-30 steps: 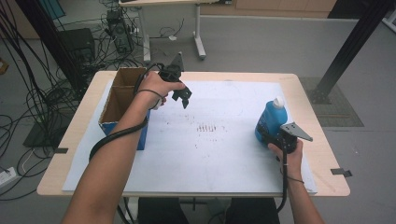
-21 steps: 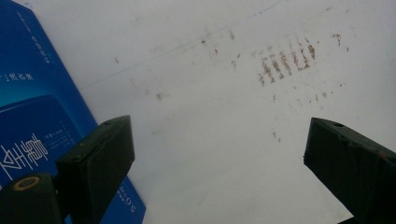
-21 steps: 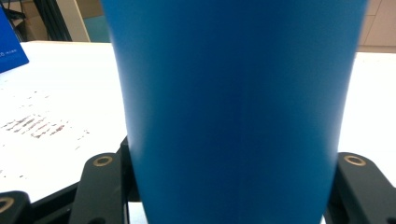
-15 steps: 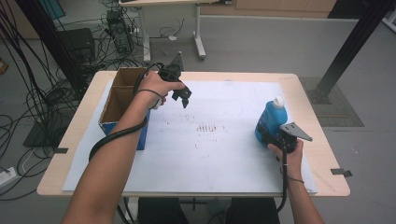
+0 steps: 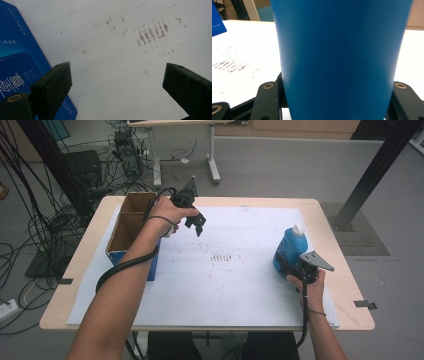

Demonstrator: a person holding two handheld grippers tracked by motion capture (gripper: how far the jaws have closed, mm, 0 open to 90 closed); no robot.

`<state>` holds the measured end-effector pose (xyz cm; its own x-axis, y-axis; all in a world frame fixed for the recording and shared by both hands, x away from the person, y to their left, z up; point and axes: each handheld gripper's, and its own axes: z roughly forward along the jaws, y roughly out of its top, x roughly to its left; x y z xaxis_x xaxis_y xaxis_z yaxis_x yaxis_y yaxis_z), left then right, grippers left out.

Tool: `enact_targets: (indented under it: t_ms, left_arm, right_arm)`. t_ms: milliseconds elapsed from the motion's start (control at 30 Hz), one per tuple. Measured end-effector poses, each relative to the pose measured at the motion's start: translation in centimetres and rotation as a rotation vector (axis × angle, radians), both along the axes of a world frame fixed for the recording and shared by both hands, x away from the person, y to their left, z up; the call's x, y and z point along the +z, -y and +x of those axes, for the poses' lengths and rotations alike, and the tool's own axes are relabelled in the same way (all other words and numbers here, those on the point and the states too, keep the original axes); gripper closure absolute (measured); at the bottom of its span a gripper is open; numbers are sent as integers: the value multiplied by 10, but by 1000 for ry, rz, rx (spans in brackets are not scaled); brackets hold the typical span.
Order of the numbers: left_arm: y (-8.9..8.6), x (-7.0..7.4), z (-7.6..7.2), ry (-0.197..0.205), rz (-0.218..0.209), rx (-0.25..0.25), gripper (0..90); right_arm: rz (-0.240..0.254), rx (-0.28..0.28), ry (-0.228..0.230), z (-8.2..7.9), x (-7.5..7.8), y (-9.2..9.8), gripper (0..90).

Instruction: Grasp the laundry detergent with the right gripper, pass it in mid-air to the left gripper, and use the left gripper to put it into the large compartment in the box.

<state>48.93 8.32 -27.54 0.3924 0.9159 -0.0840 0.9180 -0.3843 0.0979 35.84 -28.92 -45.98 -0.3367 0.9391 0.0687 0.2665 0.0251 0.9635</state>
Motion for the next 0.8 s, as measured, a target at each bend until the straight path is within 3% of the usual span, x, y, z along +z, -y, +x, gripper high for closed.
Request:
enact_targets:
  t_ms: [800]
  left_arm:
    - [-1,-1,0,-2,7,2,88]
  right_arm:
    - [-5,5,6,0,0,0,408]
